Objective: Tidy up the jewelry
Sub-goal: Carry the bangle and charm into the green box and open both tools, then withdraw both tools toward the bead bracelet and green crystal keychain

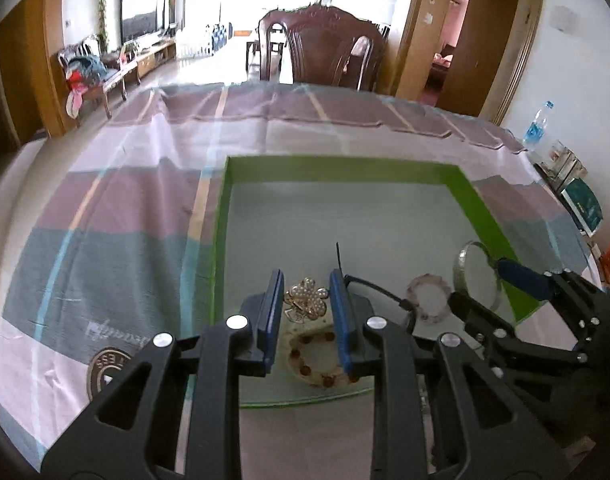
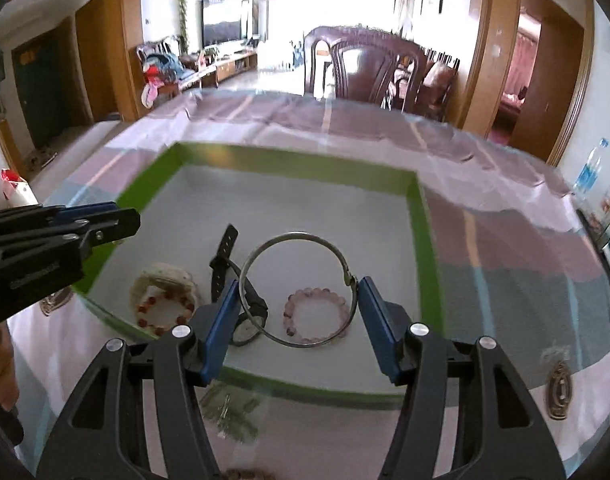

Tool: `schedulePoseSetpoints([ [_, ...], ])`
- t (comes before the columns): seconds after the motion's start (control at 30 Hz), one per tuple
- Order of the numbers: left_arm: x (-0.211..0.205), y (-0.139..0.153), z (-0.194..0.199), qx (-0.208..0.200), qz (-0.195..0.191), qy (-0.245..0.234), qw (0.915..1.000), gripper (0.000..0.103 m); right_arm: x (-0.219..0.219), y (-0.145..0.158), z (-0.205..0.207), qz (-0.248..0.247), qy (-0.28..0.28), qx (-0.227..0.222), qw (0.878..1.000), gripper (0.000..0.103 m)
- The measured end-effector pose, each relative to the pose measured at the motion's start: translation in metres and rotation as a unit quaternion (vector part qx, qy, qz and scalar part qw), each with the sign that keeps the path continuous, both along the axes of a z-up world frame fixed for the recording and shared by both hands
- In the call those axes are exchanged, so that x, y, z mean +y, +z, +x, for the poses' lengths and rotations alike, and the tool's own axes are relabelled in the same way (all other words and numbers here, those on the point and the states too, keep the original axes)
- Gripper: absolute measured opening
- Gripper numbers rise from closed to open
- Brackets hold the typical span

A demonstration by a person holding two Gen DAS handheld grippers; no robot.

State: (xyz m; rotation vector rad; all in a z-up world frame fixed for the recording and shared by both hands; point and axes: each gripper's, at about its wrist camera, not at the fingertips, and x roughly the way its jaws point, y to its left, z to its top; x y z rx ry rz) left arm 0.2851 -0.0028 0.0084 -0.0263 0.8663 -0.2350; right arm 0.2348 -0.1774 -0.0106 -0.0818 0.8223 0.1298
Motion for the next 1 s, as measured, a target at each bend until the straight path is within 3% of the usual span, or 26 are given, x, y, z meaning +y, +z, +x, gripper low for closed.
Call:
schedulePoseSetpoints([
  [0.07, 0.001, -0.005, 0.001, 0.004, -0.003, 0.001, 1.0000, 0.029, 0.001, -0.005, 0.001, -0.003, -0.001, 0.003, 1.000, 0.061],
  [0.1, 0.003, -0.005, 0.001, 0.001, -0.008, 0.005, 1.0000, 0.047, 0.002, -0.005, 0.001, -0.004, -0.002, 0.002, 1.000, 0.064],
  [0.17, 0.006, -0.002, -0.003, -0.011, -0.012, 0.015, 0.9998, 0.057, -0.003, 0.002, -0.007, 0.002, -0.004, -0.005, 1.000, 0.069],
  [0.37, 0.012, 0.014, -0.055, -0.022, -0.005, 0.010, 0.9997, 0.057, -0.031, 0.025, -0.066, 0.022, -0.005, -0.023, 0.999, 0.069],
  [0.57, -0.011, -0.009, -0.102, -0.003, 0.019, -0.036, 0.9992, 0.057, -0.036, -0.016, -0.108, -0.027, 0.007, 0.038, 0.999, 0.067],
  [0.8, -0.050, -0.042, -0.094, 0.035, 0.034, -0.069, 0.9964, 0.056, -0.031, -0.042, -0.134, -0.015, 0.011, 0.070, 0.997, 0.067],
  [1.0, -0.073, -0.070, -0.073, 0.063, 0.068, -0.053, 0.9943, 0.056, -0.029, -0.053, -0.143, 0.007, 0.010, 0.086, 0.996, 0.067],
])
